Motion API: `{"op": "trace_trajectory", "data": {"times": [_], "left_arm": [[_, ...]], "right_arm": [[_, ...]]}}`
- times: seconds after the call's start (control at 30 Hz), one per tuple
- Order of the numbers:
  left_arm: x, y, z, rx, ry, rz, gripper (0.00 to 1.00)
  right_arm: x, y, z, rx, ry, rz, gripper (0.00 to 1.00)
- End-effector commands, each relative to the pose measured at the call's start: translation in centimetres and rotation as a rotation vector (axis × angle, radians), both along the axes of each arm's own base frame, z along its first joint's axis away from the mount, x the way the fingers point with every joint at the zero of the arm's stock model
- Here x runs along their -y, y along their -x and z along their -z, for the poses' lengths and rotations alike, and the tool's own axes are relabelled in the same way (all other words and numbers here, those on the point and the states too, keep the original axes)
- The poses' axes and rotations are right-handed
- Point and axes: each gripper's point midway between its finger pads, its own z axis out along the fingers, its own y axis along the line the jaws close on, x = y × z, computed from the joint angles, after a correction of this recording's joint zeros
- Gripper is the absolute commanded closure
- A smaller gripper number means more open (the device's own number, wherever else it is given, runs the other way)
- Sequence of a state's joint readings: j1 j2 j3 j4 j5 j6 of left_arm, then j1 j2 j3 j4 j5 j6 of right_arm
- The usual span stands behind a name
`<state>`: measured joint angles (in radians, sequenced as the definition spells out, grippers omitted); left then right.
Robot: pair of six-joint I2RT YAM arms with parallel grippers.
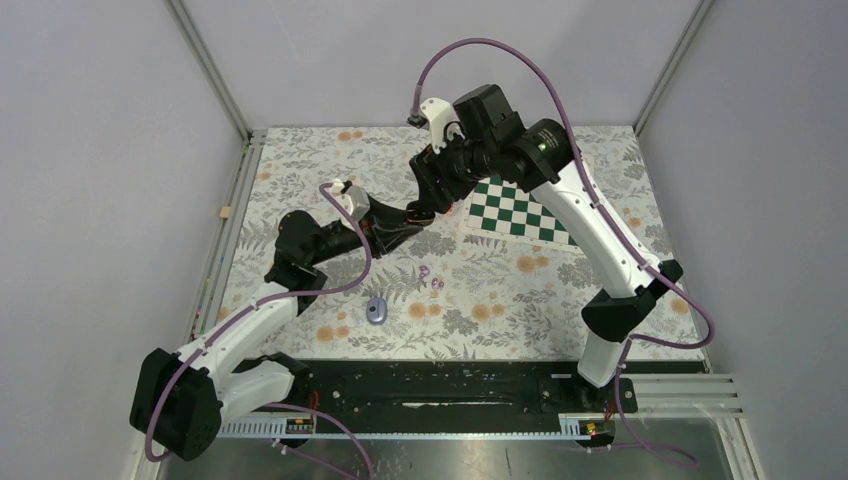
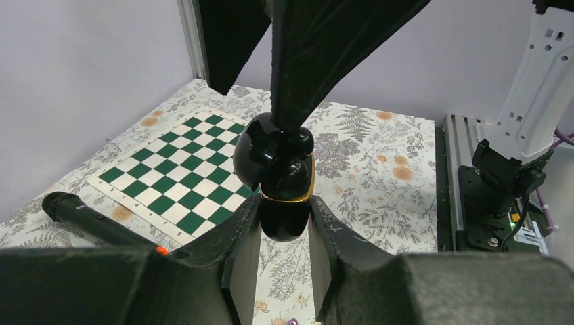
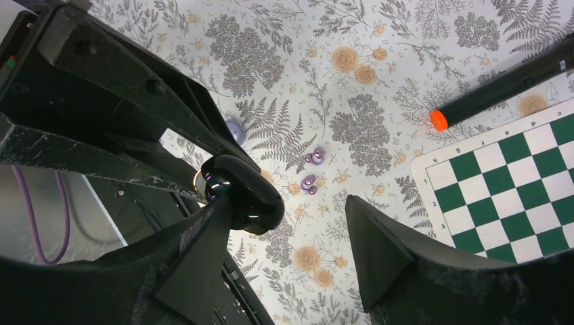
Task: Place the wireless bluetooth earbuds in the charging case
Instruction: Insert the right earbud into the right side groove of the charging case.
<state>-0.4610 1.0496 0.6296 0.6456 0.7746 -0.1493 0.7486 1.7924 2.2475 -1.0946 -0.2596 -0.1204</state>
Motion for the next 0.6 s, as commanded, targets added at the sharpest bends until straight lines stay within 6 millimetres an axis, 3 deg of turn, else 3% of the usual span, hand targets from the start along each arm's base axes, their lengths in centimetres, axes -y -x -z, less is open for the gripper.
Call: {"op": "trace_trajectory", "data": {"times": [0.0,0.3,0.57], "left_arm": [[-0.3,-0.4,-3.8,0.088,0.069,-0.022,1.0],[-0.4,-0.6,-4.0,0.078,0.075,-0.026,1.0],[-0.3,-0.4,-4.3,0.072,0.082,-0.01,1.0]], "right_arm": [[0.7,1.4,-1.5,0.014,-0.028,-0.043,0.3],[1.1,1.3,-1.2,0.031,-0.006,-0.046,0.3],[1.9,-0.5,-0.8,0.092,0.058,0.003,0.31]]}}
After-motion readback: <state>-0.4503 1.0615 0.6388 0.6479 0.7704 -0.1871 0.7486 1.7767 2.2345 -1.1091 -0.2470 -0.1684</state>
